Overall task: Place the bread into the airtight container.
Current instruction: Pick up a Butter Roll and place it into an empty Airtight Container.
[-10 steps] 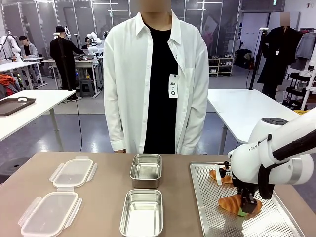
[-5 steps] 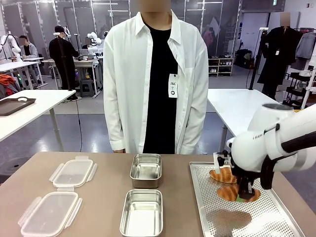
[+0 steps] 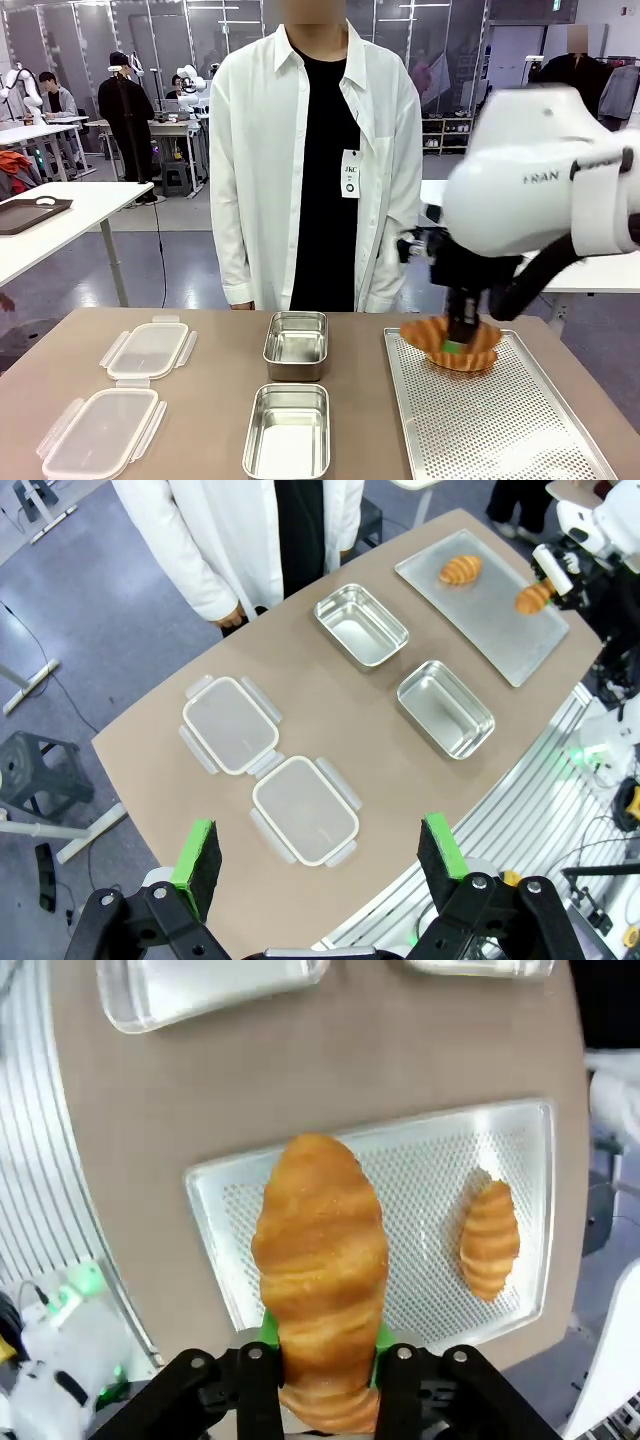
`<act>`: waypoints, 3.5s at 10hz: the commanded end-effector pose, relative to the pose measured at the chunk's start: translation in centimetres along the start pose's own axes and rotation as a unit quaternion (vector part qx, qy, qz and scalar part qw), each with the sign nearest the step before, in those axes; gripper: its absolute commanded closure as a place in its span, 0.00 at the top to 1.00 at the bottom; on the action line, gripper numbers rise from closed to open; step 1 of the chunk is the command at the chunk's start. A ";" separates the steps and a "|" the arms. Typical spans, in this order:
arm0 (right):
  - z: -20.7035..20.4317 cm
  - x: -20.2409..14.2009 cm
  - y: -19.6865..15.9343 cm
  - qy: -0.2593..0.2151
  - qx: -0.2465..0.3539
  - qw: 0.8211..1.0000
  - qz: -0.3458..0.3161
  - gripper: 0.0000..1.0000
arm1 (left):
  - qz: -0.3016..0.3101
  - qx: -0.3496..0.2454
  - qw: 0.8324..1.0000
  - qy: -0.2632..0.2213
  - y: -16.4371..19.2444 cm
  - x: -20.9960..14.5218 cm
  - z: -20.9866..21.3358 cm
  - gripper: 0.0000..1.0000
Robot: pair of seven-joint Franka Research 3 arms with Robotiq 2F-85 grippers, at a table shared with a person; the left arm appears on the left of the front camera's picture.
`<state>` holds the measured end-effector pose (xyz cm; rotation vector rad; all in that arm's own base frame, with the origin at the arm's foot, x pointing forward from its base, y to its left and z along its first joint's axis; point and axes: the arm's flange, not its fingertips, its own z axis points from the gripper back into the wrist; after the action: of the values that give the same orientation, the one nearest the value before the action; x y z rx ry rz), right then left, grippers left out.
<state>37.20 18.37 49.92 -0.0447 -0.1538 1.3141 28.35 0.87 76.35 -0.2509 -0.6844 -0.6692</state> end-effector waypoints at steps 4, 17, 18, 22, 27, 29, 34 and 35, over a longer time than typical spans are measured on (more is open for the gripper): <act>-2.9 14.1 6.6 0.004 -0.005 1.000 -0.022 0.33 | -0.009 0.002 1.000 0.003 0.0 0.0 0.1 1.00; -4.7 18.1 7.7 -0.053 0.017 0.986 -0.154 0.33 | -0.009 0.002 1.000 0.003 0.0 0.0 0.1 1.00; -4.8 18.0 7.9 -0.052 0.029 0.978 -0.201 0.33 | -0.009 0.002 1.000 0.003 0.0 0.0 0.1 1.00; -7.2 19.1 8.2 -0.052 0.062 0.889 -0.451 0.33 | -0.009 0.002 1.000 0.003 0.0 0.0 0.1 1.00; -12.2 19.5 7.5 -0.036 0.071 0.810 -0.581 0.33 | -0.009 0.002 1.000 0.003 0.0 0.0 0.1 1.00; -14.6 18.9 7.7 -0.013 0.071 0.805 -0.589 0.33 | -0.009 0.002 1.000 0.003 0.0 0.0 0.1 1.00; -16.4 18.4 8.3 -0.024 0.062 0.799 -0.597 1.00 | -0.009 0.002 1.000 0.003 0.0 0.0 0.1 1.00; -16.3 18.3 8.4 -0.021 0.060 0.798 -0.599 1.00 | -0.009 0.002 1.000 0.003 0.0 0.0 0.1 1.00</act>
<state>36.36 38.45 34.59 0.1871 -0.0594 0.0855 28.34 0.86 76.36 -0.2499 -0.6846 -0.6687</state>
